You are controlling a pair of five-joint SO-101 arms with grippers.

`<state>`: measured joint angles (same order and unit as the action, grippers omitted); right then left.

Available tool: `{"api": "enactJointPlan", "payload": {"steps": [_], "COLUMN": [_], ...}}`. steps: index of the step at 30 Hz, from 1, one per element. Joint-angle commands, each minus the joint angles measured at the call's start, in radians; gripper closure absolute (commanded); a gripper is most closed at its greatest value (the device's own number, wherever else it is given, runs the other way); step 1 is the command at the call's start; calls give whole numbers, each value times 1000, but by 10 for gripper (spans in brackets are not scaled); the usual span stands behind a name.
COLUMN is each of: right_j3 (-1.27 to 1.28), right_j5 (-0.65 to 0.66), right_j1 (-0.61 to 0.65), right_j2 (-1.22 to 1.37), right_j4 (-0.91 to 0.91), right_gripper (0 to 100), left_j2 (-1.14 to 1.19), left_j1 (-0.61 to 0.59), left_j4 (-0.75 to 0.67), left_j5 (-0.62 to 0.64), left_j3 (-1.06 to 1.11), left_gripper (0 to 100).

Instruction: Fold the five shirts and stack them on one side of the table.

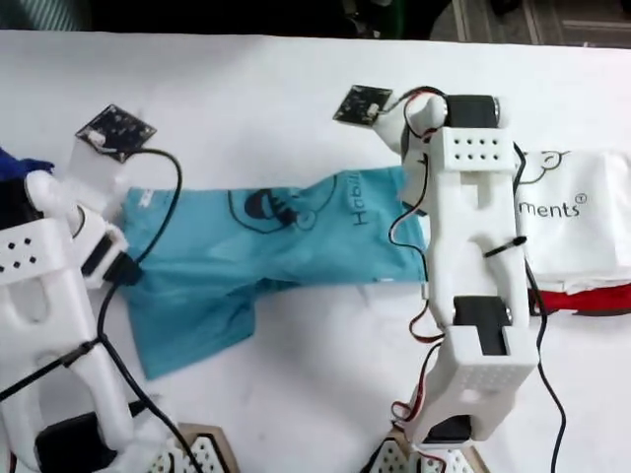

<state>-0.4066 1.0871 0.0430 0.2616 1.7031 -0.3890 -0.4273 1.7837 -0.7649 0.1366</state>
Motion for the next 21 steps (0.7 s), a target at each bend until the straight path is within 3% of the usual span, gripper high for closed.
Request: {"api": "enactJointPlan", "payload": {"steps": [1,8,16,21], "right_j3": [-34,-34,-35,-43], "right_j5": [-8,-17,-129,-241], "right_j1": [4,-1,62,113], "right_j2": [-45,10,51,96], "right_j4": [7,8,7,-39], "right_gripper": [640,640,639,640], "left_j2": [-33,-33,-25,-24], "left_j1": [-25,-30,-35,-15], "left_j4": [3,3,-2,-89], "left_j5": [-61,-77,11,176], "left_j3": [21,77,107,121], "left_gripper": [713,714,712,714]}}
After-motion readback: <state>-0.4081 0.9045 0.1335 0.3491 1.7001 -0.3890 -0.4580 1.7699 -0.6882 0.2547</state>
